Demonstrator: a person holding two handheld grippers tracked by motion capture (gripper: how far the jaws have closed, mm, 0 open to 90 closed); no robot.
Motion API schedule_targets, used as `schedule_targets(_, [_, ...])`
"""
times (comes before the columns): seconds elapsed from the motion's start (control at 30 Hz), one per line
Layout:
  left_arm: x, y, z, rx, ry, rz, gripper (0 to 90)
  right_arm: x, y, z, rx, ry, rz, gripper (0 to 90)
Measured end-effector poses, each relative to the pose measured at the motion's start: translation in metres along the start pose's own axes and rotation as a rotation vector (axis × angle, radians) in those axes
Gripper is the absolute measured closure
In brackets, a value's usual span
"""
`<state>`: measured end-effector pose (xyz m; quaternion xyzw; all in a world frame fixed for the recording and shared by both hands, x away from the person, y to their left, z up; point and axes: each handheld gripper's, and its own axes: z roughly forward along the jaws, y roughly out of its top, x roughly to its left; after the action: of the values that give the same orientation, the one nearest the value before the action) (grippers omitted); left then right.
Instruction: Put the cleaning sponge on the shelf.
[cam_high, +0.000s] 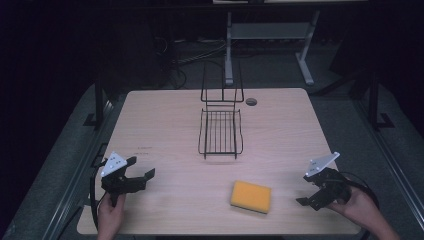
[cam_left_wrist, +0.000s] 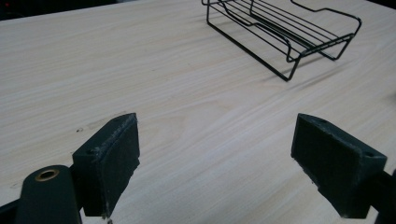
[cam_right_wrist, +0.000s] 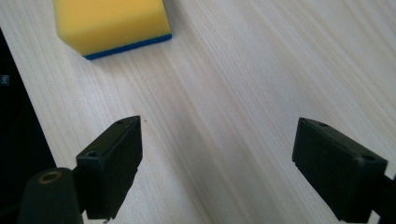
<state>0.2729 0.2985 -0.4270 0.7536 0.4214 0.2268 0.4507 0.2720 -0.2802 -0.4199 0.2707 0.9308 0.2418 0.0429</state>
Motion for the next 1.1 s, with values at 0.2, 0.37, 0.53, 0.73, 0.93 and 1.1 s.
schedule_targets(0.2, [0.0,-0.001,-0.001,0.012,0.001,0.01,14.7,0.0,0.006,-0.001,-0.003,-0.002,-0.017,15.7])
schedule_targets(0.37, [-0.001,-0.002,0.0,0.015,-0.004,0.016,14.7,0.002,0.01,-0.002,-0.017,0.002,-0.019,15.6])
schedule_targets(0.53, [-0.003,-0.002,-0.002,0.016,-0.008,0.016,14.7,0.004,0.014,-0.001,-0.005,0.004,-0.021,15.4])
schedule_targets(0.73, [-0.002,-0.002,-0.002,0.008,-0.01,0.015,14.7,0.005,0.019,-0.003,-0.008,0.005,-0.039,15.4])
schedule_targets(0.93, [-0.001,-0.001,-0.003,0.003,-0.011,0.014,14.7,0.007,0.024,-0.004,-0.007,0.013,-0.048,15.3])
schedule_targets(1.1, [-0.002,-0.001,-0.004,-0.001,-0.009,0.014,14.7,0.012,0.029,-0.005,-0.015,0.018,-0.07,15.3])
